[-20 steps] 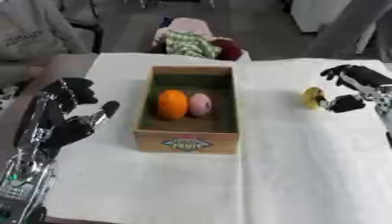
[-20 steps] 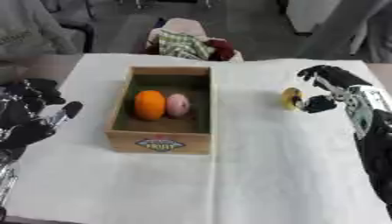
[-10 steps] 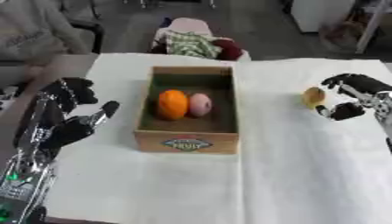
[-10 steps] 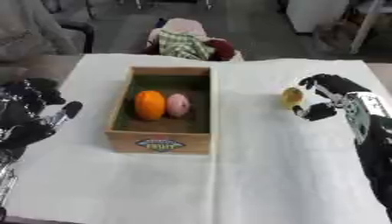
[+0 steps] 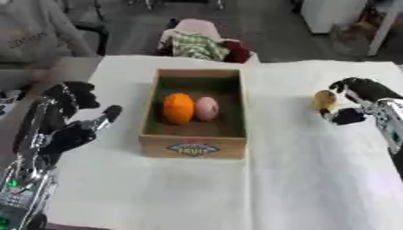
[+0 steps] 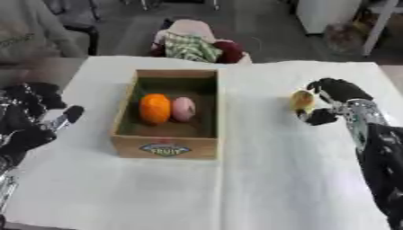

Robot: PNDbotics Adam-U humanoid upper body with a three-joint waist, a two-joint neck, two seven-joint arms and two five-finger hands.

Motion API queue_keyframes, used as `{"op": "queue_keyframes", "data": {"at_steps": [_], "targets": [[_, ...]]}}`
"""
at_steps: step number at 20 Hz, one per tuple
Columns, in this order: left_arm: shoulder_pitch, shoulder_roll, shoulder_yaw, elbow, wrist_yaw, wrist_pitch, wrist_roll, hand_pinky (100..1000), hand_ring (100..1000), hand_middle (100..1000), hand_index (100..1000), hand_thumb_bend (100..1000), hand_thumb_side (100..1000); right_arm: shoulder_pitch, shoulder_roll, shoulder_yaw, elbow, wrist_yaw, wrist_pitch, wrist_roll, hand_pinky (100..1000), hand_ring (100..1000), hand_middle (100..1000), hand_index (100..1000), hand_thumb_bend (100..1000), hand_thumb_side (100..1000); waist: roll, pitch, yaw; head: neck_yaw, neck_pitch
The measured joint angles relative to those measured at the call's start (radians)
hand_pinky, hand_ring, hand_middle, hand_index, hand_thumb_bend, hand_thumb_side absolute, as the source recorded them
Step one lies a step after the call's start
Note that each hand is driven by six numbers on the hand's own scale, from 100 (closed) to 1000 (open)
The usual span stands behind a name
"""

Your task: Pick up objects on the table and place them in the box.

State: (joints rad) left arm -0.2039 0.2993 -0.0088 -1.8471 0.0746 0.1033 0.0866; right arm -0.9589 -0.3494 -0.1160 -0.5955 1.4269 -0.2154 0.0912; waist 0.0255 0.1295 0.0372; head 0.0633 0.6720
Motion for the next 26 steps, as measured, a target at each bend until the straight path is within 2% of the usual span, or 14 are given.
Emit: {"op": "queue_keyframes", "data": {"at_steps": [8, 11, 12, 14, 15, 17, 21, 26], "targets": [[0.0, 0.0, 0.0, 0.0, 0.0, 0.0, 0.0, 697, 537, 488, 635, 656, 116, 0.002, 0.013, 0.006, 0.008, 0.051, 0.041, -0.068, 621, 650, 649, 741, 220, 455, 0.0, 0.001, 0.003, -0.003, -0.004], [0.0, 0.0, 0.0, 0.0, 0.0, 0.0, 0.0, 697, 537, 489, 635, 655, 116, 0.005, 0.013, 0.006, 0.008, 0.06, 0.049, -0.097, 605, 616, 567, 635, 136, 407, 0.0, 0.001, 0.004, -0.003, -0.005], [0.0, 0.0, 0.0, 0.0, 0.0, 0.0, 0.0, 697, 537, 489, 635, 655, 116, 0.007, 0.014, 0.006, 0.008, 0.066, 0.051, -0.108, 597, 603, 534, 575, 102, 384, 0.0, 0.001, 0.004, -0.004, -0.005], [0.0, 0.0, 0.0, 0.0, 0.0, 0.0, 0.0, 697, 537, 489, 635, 655, 116, 0.009, 0.016, 0.006, 0.008, 0.072, 0.055, -0.131, 592, 593, 516, 525, 100, 367, 0.0, 0.001, 0.004, -0.004, -0.005], [0.0, 0.0, 0.0, 0.0, 0.0, 0.0, 0.0, 697, 537, 489, 635, 654, 116, 0.009, 0.017, 0.006, 0.008, 0.074, 0.056, -0.144, 584, 578, 495, 470, 100, 338, 0.0, 0.001, 0.004, -0.004, -0.005], [0.0, 0.0, 0.0, 0.0, 0.0, 0.0, 0.0, 697, 536, 489, 635, 654, 116, 0.009, 0.019, 0.006, 0.008, 0.075, 0.058, -0.171, 574, 561, 472, 433, 100, 301, 0.0, 0.001, 0.004, -0.004, -0.005], [0.0, 0.0, 0.0, 0.0, 0.0, 0.0, 0.0, 697, 536, 489, 635, 653, 116, 0.009, 0.02, 0.007, -0.014, 0.057, 0.045, -0.23, 564, 549, 460, 411, 100, 257, 0.0, 0.001, 0.003, -0.003, -0.005], [0.0, 0.0, 0.0, 0.0, 0.0, 0.0, 0.0, 697, 537, 489, 635, 653, 116, -0.008, 0.021, 0.033, -0.084, 0.003, -0.001, -0.273, 562, 548, 463, 406, 100, 210, -0.001, 0.001, 0.002, -0.003, -0.005]]}}
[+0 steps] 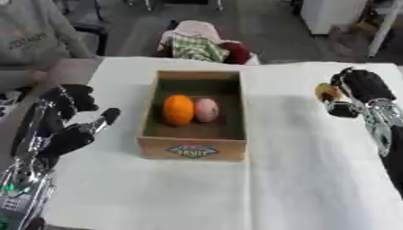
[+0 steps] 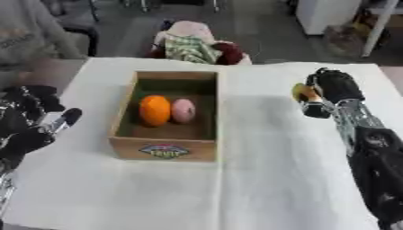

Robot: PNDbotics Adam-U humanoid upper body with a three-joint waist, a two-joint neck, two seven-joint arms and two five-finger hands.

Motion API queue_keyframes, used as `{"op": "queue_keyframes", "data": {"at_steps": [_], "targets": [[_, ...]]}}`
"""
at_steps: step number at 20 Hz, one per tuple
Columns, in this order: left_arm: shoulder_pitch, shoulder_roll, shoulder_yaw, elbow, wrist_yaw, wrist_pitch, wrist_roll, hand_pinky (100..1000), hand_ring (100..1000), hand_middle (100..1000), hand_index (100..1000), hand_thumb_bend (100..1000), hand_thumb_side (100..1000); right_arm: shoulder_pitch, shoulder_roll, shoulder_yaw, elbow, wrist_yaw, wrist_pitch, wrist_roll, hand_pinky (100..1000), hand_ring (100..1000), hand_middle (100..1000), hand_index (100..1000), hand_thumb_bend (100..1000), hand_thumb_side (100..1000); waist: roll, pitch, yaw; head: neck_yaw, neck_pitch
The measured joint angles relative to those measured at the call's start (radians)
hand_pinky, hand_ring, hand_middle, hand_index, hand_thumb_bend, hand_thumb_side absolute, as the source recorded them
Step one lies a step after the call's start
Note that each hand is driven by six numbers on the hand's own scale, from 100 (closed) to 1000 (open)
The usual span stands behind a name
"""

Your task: Pick up objects on the table and place them in the box.

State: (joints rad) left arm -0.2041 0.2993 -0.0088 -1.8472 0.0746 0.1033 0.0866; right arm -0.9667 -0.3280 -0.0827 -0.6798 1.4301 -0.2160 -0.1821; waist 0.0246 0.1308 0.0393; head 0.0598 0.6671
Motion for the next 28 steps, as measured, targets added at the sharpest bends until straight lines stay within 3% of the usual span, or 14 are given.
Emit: {"op": "queue_keyframes", "data": {"at_steps": [12, 20, 22, 24, 28], "targets": [[-0.003, 0.0, -0.001, 0.0, 0.0, 0.0, -0.004, 697, 537, 490, 635, 652, 115, -0.073, 0.104, 0.112, -0.172, -0.133, -0.165, 0.044, 573, 559, 483, 431, 100, 176, -0.006, -0.001, 0.017, -0.011, 0.0], [-0.009, 0.0, -0.007, 0.0, 0.003, 0.001, -0.009, 697, 537, 490, 635, 651, 115, -0.082, 0.207, 0.171, -0.175, -0.103, -0.261, 0.083, 595, 586, 521, 502, 100, 259, -0.005, 0.004, 0.033, -0.026, -0.001], [-0.01, 0.0, -0.007, 0.0, 0.003, 0.0, -0.01, 697, 537, 490, 635, 651, 114, -0.081, 0.224, 0.181, -0.166, -0.08, -0.282, 0.091, 609, 611, 560, 622, 100, 340, -0.006, 0.005, 0.035, -0.027, -0.001], [-0.011, 0.0, -0.007, 0.0, 0.003, 0.0, -0.01, 697, 537, 490, 635, 651, 115, -0.079, 0.234, 0.188, -0.154, -0.06, -0.302, 0.103, 615, 619, 581, 750, 160, 387, -0.008, 0.005, 0.035, -0.027, -0.001], [-0.011, -0.001, -0.007, 0.0, 0.003, 0.0, -0.01, 697, 537, 490, 634, 650, 115, -0.067, 0.241, 0.193, -0.142, -0.041, -0.336, 0.13, 624, 636, 620, 856, 243, 404, -0.008, 0.006, 0.035, -0.026, -0.001]]}}
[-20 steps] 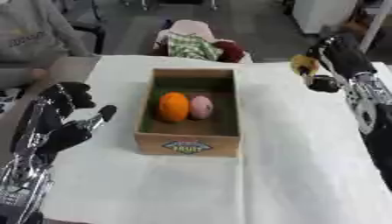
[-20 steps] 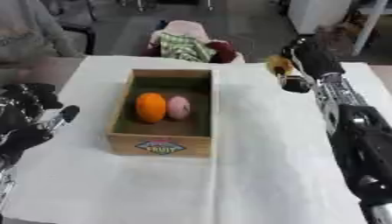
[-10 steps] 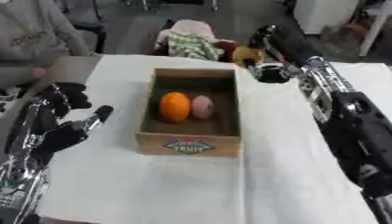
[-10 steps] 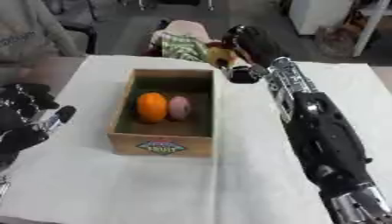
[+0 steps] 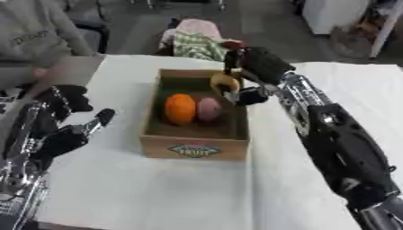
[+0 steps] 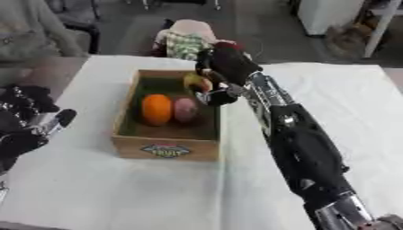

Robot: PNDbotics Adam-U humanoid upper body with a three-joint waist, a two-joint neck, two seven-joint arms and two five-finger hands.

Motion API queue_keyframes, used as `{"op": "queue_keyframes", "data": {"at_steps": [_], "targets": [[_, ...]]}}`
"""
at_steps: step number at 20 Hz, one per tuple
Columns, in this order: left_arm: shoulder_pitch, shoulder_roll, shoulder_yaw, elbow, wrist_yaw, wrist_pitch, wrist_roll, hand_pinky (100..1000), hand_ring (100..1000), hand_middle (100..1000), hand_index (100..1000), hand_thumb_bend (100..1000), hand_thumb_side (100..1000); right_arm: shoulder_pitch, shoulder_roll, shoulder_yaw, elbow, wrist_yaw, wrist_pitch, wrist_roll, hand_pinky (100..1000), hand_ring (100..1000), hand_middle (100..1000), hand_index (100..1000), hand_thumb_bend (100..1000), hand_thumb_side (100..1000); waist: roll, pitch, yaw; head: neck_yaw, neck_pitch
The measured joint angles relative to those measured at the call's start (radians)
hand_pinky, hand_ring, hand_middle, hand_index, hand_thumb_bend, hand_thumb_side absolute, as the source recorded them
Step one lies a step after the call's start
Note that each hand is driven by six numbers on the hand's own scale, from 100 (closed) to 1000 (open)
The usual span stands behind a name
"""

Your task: Pick up objects on the table and place them in the box.

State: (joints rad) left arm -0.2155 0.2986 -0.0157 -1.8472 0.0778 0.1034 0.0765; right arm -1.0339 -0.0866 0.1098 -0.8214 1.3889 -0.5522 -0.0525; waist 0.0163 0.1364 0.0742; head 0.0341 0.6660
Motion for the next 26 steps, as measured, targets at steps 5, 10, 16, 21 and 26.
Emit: {"op": "queue_keyframes", "data": {"at_steps": [5, 10, 16, 21, 26], "targets": [[0.0, 0.0, 0.0, 0.0, 0.0, 0.0, 0.0, 697, 537, 490, 634, 650, 114, 0.008, -0.001, 0.003, -0.003, -0.027, -0.034, 0.041, 625, 643, 637, 889, 281, 372, 0.0, 0.0, -0.006, 0.005, 0.0], [0.001, 0.0, 0.001, 0.0, 0.0, 0.0, 0.0, 697, 536, 490, 634, 650, 116, 0.015, -0.017, 0.008, -0.036, -0.101, -0.046, 0.08, 613, 626, 616, 870, 199, 310, 0.001, -0.001, -0.013, 0.012, 0.0], [0.008, 0.0, 0.005, 0.0, -0.002, 0.0, 0.005, 698, 536, 490, 633, 650, 117, 0.058, -0.073, -0.015, -0.132, -0.198, -0.039, 0.07, 571, 576, 554, 818, 100, 107, 0.0, -0.001, -0.031, 0.028, 0.0], [0.014, 0.0, 0.011, 0.0, -0.004, -0.001, 0.011, 698, 536, 489, 633, 649, 117, 0.134, -0.142, -0.073, -0.245, -0.279, -0.006, 0.006, 548, 545, 521, 782, 100, 100, -0.003, -0.001, -0.043, 0.045, 0.0], [0.022, 0.0, 0.016, 0.0, -0.007, -0.002, 0.017, 698, 536, 489, 632, 649, 119, 0.237, -0.216, -0.114, -0.358, -0.36, 0.046, -0.07, 544, 540, 515, 769, 100, 100, -0.003, 0.0, -0.055, 0.061, 0.0]]}}
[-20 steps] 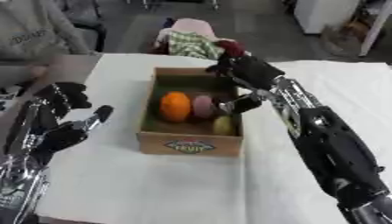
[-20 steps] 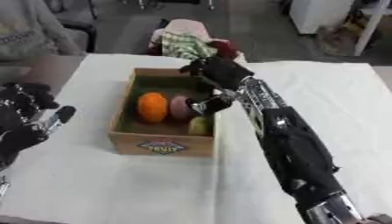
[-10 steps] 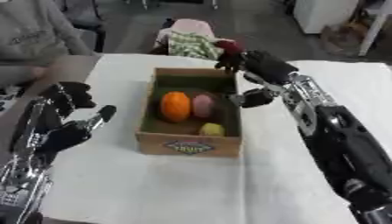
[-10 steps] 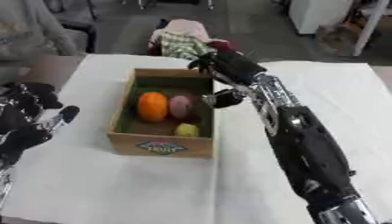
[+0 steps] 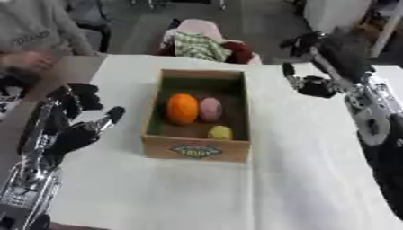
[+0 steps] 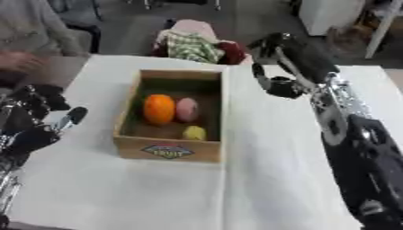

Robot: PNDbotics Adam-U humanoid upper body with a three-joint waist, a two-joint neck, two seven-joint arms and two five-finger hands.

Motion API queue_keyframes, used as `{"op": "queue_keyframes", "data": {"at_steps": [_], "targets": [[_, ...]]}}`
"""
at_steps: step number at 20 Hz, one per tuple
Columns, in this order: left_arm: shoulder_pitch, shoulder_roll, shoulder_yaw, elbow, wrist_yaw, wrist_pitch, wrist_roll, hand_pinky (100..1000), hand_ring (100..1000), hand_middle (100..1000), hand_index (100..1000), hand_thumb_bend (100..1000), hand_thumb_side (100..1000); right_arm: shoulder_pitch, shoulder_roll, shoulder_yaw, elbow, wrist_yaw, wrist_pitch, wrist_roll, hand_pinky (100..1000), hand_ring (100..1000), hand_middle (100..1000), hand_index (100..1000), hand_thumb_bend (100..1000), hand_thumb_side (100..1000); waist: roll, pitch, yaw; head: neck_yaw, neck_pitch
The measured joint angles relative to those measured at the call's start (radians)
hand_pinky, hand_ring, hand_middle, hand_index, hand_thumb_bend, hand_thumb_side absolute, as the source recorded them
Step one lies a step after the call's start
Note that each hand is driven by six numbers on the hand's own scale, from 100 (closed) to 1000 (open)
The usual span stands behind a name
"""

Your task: Pick up objects on the table and place them in the box.

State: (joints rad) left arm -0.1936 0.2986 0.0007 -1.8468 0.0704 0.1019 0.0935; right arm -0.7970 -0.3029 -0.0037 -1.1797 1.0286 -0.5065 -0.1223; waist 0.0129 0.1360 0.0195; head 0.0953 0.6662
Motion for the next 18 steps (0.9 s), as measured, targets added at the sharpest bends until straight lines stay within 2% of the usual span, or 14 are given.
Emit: {"op": "queue_keyframes", "data": {"at_steps": [4, 9, 11, 14, 16, 18], "targets": [[0.008, 0.001, 0.006, 0.0, -0.002, 0.0, 0.005, 698, 536, 489, 631, 648, 118, 0.103, -0.058, -0.03, -0.076, -0.065, 0.046, -0.033, 538, 534, 508, 763, 100, 100, 0.0, 0.003, -0.01, 0.011, 0.0], [0.011, 0.001, 0.009, 0.002, -0.006, -0.001, 0.009, 700, 537, 490, 629, 645, 118, 0.223, -0.095, -0.056, -0.174, -0.17, 0.098, -0.029, 533, 529, 504, 757, 100, 100, 0.0, 0.004, -0.015, 0.021, 0.0], [0.011, 0.001, 0.01, 0.002, -0.009, -0.001, 0.008, 701, 538, 491, 630, 644, 119, 0.261, -0.114, -0.064, -0.225, -0.338, 0.133, 0.013, 531, 528, 502, 756, 100, 100, -0.001, 0.004, -0.018, 0.022, 0.001], [0.018, 0.001, 0.01, 0.003, -0.014, -0.004, 0.005, 701, 538, 491, 633, 643, 119, 0.312, -0.143, -0.098, -0.318, -0.61, 0.206, 0.12, 528, 526, 500, 753, 100, 100, 0.0, 0.007, -0.021, 0.022, 0.001], [0.018, 0.001, 0.012, 0.005, -0.018, -0.006, 0.004, 702, 538, 492, 633, 642, 119, 0.338, -0.144, -0.122, -0.369, -0.713, 0.248, 0.169, 527, 524, 498, 752, 100, 100, -0.002, 0.009, -0.025, 0.019, 0.004], [0.019, 0.001, 0.015, 0.006, -0.019, -0.008, 0.002, 702, 539, 492, 632, 641, 120, 0.359, -0.144, -0.14, -0.404, -0.766, 0.276, 0.198, 526, 523, 497, 750, 100, 100, -0.003, 0.012, -0.025, 0.016, 0.011]]}}
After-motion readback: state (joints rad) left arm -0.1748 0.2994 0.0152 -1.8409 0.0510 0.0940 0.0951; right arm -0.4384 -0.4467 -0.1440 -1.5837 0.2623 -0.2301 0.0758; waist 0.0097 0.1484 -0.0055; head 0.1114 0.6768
